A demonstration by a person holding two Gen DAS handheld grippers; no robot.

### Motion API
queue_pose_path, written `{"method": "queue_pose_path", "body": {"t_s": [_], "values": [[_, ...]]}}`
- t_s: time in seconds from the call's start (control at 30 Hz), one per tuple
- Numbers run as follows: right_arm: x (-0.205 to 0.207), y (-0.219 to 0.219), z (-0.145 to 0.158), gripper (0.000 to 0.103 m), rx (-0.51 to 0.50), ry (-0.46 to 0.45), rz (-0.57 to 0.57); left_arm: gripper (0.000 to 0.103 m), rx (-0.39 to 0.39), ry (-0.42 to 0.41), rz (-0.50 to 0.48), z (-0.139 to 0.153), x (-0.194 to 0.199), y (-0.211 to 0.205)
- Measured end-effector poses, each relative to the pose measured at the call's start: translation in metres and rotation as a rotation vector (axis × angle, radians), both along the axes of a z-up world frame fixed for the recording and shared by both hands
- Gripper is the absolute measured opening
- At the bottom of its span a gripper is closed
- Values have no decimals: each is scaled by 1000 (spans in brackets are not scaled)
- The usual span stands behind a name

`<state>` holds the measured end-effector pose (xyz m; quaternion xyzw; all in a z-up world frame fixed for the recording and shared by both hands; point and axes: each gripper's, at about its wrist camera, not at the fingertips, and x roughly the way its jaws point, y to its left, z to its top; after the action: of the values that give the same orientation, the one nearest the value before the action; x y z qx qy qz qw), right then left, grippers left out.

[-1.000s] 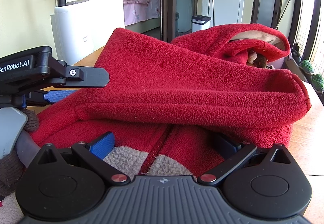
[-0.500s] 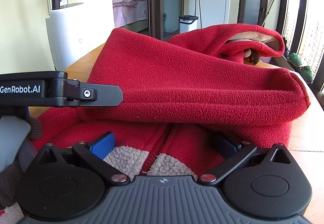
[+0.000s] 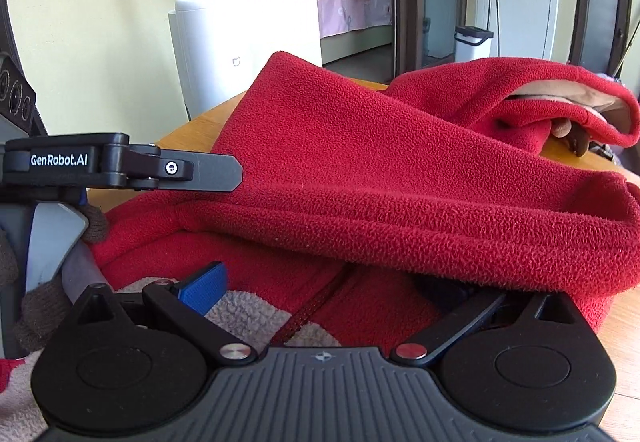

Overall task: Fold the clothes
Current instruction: 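Grasp the deer-face hood with the right gripper and lift it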

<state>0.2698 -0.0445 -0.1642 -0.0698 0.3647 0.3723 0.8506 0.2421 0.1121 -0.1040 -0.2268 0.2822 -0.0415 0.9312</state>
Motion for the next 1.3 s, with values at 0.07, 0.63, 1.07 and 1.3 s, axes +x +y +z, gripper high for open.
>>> {"method": "queue_pose_path", "body": {"t_s": [0.07, 0.63, 1.07, 1.3], "values": [[8, -10, 3, 103, 70, 72, -23, 103, -3, -2, -2, 0, -1, 1], [118, -115, 90, 63, 385, 26, -715, 103, -25, -10, -11, -1, -1, 4], [208, -115, 20, 68, 422, 156, -949, 103, -69, -23, -24, -1, 1, 6], [171, -97, 77, 8, 482, -51, -628, 103, -77, -25, -28, -1, 2, 6]]}}
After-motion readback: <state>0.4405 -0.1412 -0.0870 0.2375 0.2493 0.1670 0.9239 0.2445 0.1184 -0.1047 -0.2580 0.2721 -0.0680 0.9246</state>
